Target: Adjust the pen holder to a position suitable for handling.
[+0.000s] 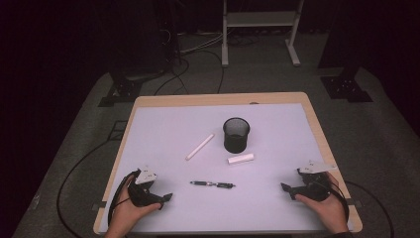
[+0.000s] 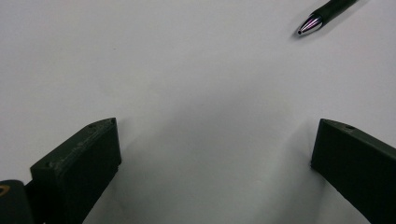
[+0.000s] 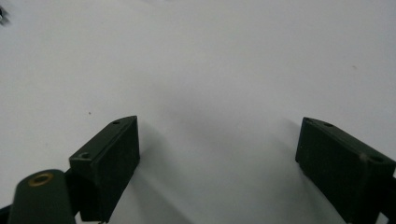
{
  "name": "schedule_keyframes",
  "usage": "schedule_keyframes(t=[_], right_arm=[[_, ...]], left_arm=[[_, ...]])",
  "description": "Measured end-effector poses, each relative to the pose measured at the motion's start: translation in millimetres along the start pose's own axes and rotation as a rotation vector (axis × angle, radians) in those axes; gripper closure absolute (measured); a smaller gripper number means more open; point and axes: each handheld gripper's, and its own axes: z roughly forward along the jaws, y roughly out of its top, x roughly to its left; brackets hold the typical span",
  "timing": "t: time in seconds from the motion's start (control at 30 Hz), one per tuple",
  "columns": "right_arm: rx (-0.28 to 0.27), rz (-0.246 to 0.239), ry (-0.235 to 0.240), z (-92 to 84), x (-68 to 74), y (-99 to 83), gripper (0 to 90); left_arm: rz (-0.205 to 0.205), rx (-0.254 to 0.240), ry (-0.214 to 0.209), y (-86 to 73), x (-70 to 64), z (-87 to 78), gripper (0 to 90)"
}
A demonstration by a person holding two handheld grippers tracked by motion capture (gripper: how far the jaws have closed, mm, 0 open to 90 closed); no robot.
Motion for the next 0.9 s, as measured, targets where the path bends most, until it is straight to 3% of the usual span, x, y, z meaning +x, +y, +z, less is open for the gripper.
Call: schedule_keyframes(t=[0.27,0.57,0.9], right_arm=[[-0.004,0.003,-0.005,-0.6,0.1,-0.1,14.7],[-0.014,0.024,-0.017,-2.6,0.4,1.7,27.7],[-0.038,0.064,0.001,-7.8,-1.0,10.7,32.0]], left_arm=[[-0.001,0.0,0.0,-0.1,0.1,0.0,0.4],[0.0,0.0,0.0,-0.1,0.2,0.0,0.4],[-0.001,-0.001,0.0,-0.2,0.0,-0.1,0.4]])
